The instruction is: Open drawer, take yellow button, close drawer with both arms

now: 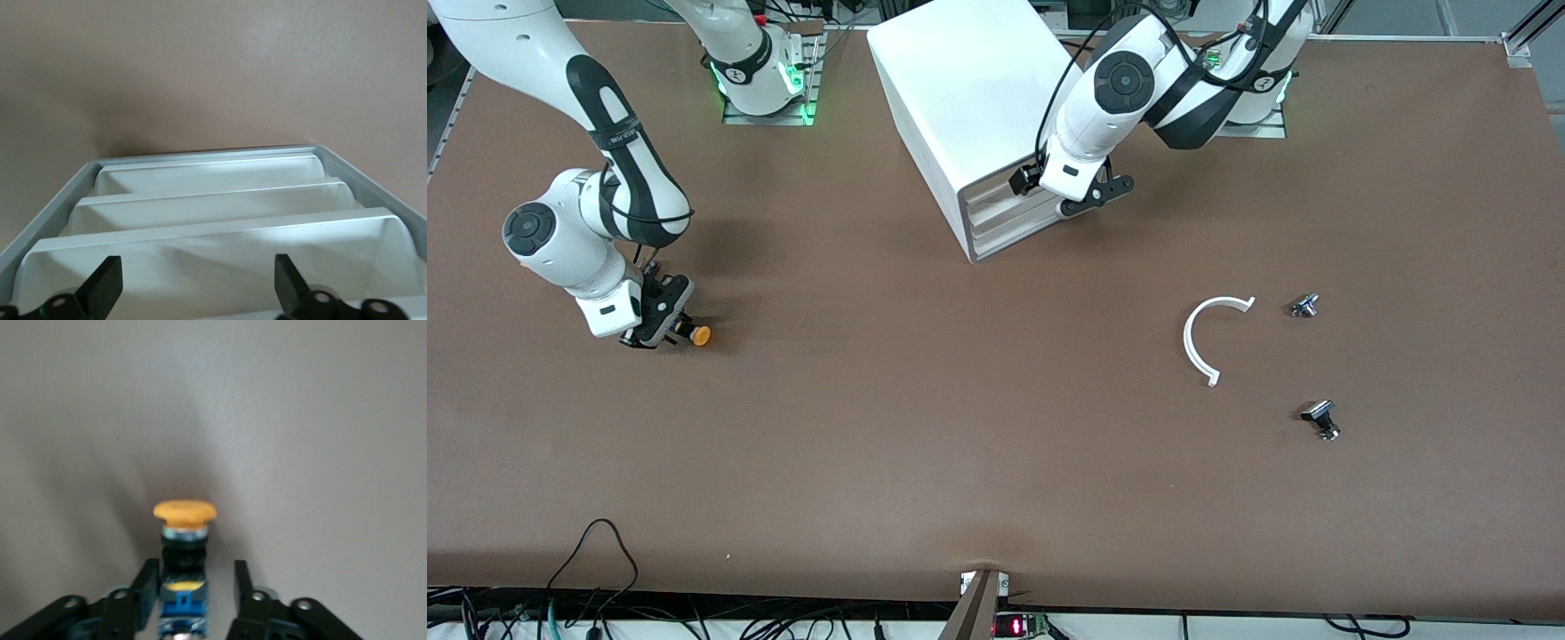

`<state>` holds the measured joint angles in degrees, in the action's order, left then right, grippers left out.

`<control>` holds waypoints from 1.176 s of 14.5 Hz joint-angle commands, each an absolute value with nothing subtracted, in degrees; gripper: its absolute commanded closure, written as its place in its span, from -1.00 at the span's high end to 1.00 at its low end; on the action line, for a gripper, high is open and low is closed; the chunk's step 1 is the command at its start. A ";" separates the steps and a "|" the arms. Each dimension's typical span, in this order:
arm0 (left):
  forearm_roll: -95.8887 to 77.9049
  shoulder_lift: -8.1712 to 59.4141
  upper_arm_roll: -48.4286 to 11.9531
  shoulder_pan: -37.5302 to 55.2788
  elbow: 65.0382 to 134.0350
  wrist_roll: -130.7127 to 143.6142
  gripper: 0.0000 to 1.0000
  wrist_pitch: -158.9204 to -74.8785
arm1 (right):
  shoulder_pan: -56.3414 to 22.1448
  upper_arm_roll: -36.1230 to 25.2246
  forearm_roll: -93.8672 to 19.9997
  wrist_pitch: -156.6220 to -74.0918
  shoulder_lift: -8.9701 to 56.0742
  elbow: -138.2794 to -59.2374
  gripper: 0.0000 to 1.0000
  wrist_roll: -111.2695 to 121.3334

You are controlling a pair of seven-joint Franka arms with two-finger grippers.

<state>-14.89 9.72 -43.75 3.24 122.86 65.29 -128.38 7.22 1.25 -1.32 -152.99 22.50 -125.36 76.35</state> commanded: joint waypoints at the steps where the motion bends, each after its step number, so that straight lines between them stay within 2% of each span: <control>1: -17.58 8.26 -45.35 2.03 124.19 64.34 1.00 -127.71 | 8.17 4.56 -5.78 -140.67 21.10 -116.40 1.00 76.99; 3: -16.79 8.00 -44.39 -1.04 124.02 63.20 1.00 -127.62 | 8.17 5.18 -7.20 -133.01 20.92 -110.24 1.00 76.99; 4: -16.27 7.56 -41.95 -2.79 123.58 59.28 1.00 -127.62 | 8.17 6.06 -8.95 -129.76 20.83 -107.17 1.00 76.73; 7: -11.89 6.51 -30.53 -3.25 120.60 38.75 1.00 -122.37 | 8.17 6.68 -20.97 -121.75 20.83 -102.05 1.00 70.87; 10: -3.71 4.67 -21.22 -3.52 112.79 24.12 1.00 -111.05 | 7.91 10.09 -21.97 -121.55 20.48 -99.50 1.00 60.52; 13: -2.99 4.66 -13.64 -4.04 100.77 12.25 1.00 -99.01 | 4.77 11.51 -21.80 -121.73 20.57 -97.74 1.00 48.46; 15: -1.76 4.22 -12.22 -4.83 97.13 10.81 1.00 -94.06 | 1.51 10.29 -20.84 -122.51 20.92 -96.59 1.00 36.54; 17: -1.41 2.64 -12.30 -6.32 96.24 10.72 1.00 -91.41 | -4.19 5.57 -16.55 -122.26 20.57 -96.24 1.00 18.20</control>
<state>-2.98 3.13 -11.95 -5.70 97.77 11.78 -94.13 0.50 9.89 -19.60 -122.74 20.00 -97.96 32.47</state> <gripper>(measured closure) 0.000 0.000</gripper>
